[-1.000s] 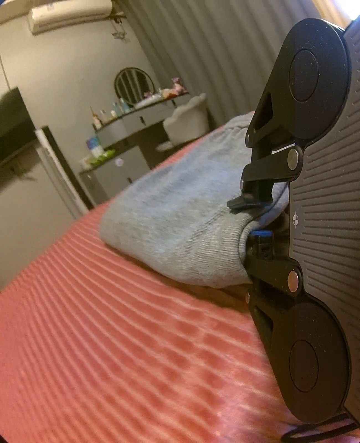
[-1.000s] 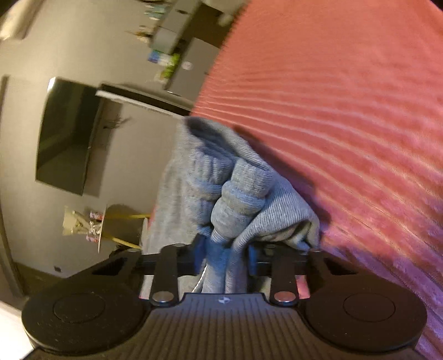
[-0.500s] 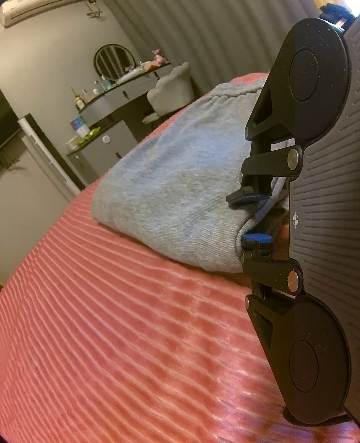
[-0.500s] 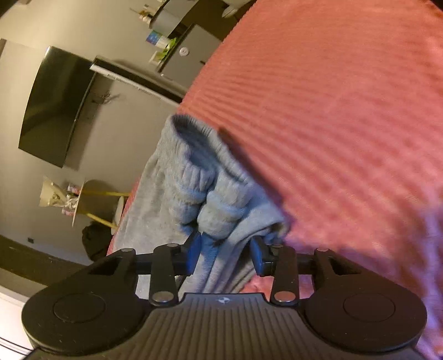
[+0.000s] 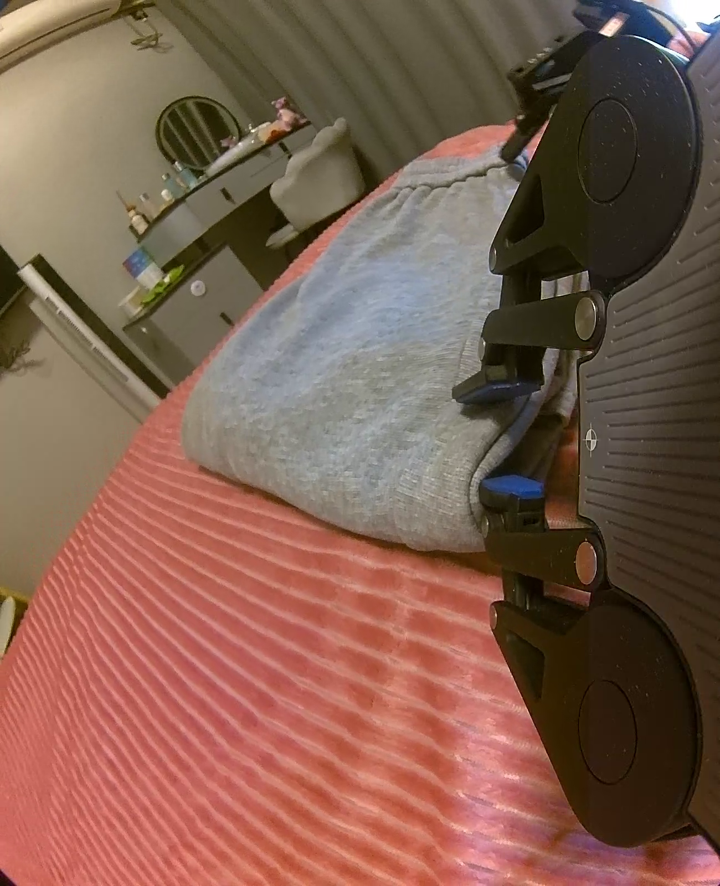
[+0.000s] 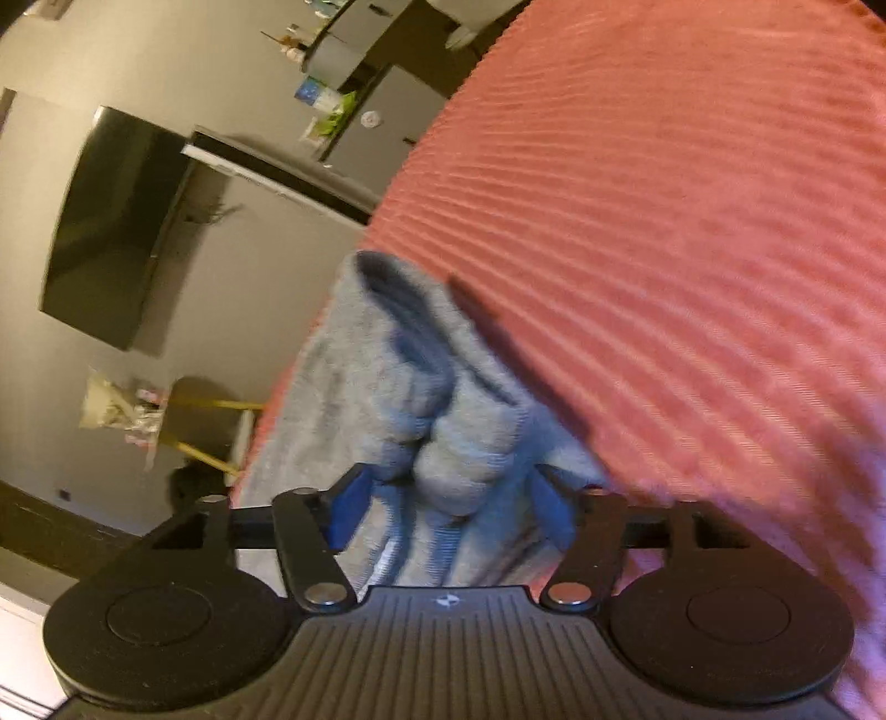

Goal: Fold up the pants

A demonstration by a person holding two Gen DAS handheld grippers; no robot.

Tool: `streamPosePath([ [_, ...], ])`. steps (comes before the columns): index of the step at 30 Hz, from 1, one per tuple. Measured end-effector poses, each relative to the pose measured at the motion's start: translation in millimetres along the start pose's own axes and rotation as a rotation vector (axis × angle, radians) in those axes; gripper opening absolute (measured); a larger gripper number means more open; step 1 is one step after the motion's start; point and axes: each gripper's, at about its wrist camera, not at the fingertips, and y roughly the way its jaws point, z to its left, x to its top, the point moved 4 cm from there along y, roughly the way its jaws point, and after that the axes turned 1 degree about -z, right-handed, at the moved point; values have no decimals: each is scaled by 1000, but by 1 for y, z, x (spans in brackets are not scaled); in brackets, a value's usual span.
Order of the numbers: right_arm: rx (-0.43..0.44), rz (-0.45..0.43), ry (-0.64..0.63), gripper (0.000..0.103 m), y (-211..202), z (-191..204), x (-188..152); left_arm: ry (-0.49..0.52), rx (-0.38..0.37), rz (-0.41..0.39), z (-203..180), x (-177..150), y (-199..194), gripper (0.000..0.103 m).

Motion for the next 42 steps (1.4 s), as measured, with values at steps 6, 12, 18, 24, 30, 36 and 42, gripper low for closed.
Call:
streamPosePath([
  [6,-5,-16,-18,68,17,9,3,1,-6,-3,-3,-2,3,35],
  [12,-56,-82,-132,42,11,20,-6,-15,-19,-11,2,1,3,32],
  [18,62,-155,-125,38,-16,37,-8,11,-40,-56,5,6,-13,25],
  [24,-63,-76,-147,46,-4,16,-3,89,4,1,-1,5,-27,30],
  [30,-139,-136,-212,59,-26,28,7,325,63,-103,-32,24,-57,59],
  [36,-63,-198,-623,43,-12,88,-19,468,91,-114,-65,58,-2,62],
  [42,-169,-102,-854,5,56,92,-47,563,231,-100,-90,85,83,57],
])
